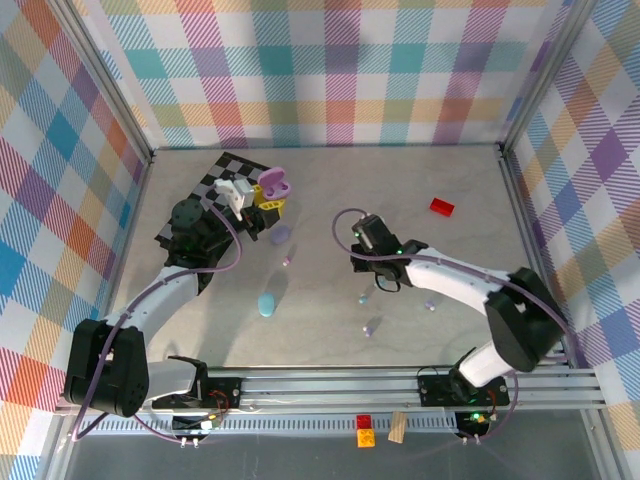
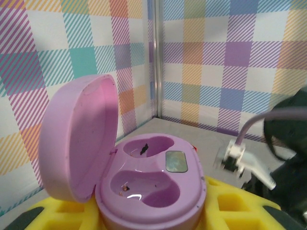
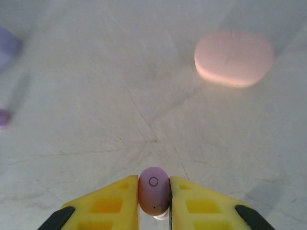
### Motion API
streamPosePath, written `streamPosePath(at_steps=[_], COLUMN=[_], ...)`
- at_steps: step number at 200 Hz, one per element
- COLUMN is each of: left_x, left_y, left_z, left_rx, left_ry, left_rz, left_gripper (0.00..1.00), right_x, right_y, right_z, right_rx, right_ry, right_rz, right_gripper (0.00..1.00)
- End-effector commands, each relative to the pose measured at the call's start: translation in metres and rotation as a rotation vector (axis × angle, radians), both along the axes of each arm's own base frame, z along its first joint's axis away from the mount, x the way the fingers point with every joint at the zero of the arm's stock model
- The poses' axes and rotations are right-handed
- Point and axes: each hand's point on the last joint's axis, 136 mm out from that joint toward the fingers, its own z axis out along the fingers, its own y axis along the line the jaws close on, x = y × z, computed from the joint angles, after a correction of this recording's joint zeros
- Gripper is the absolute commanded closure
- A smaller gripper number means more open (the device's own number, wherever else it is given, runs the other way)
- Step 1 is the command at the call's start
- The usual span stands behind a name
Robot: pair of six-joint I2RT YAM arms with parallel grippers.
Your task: Insert wireless bluetooth earbuds into charging case
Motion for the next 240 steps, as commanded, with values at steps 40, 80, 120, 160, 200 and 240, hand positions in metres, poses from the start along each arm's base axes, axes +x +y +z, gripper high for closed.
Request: streamPosePath(at_steps=[40,80,120,160,200,240], left_x=[-0.024,-0.039,-0.057,-0.074,-0.074,-0.077], left_y=[-0.033,-0.060,-0.082,-0.100,-0.102,-0.102], left_z=[-0.013,-0.021,-0.030,-0.029,-0.030,-0.024], left_rx=[0.043,0.065,0.100,0.104,0.103,0.075], left_ry=[-0.031,-0.011,0.009,0.013,0.018,0.009], left_rz=[-0.136,-0.227,-0.303,-0.380,-0.381,-0.399], left_gripper=[0.64,0.65,0.65,0.65,0.65,0.65], right_x=[-0.011,-0.049,-0.062,-0.066,-0.061,-0.058], right_y=[0.016,0.044,0.057,0.068,0.065,0.057], right_z=[0.138,0.205,0.232,0.232,0.222,0.211], right_rx=[0.084,0.252,0.322,0.355,0.347,0.347], right_ry=[-0.379,-0.479,-0.500,-0.468,-0.452,-0.429], right_rz=[0.298,0.560,0.663,0.720,0.681,0.651], right_gripper=[0.81,0.83,0.83,0.83,0.82,0.82])
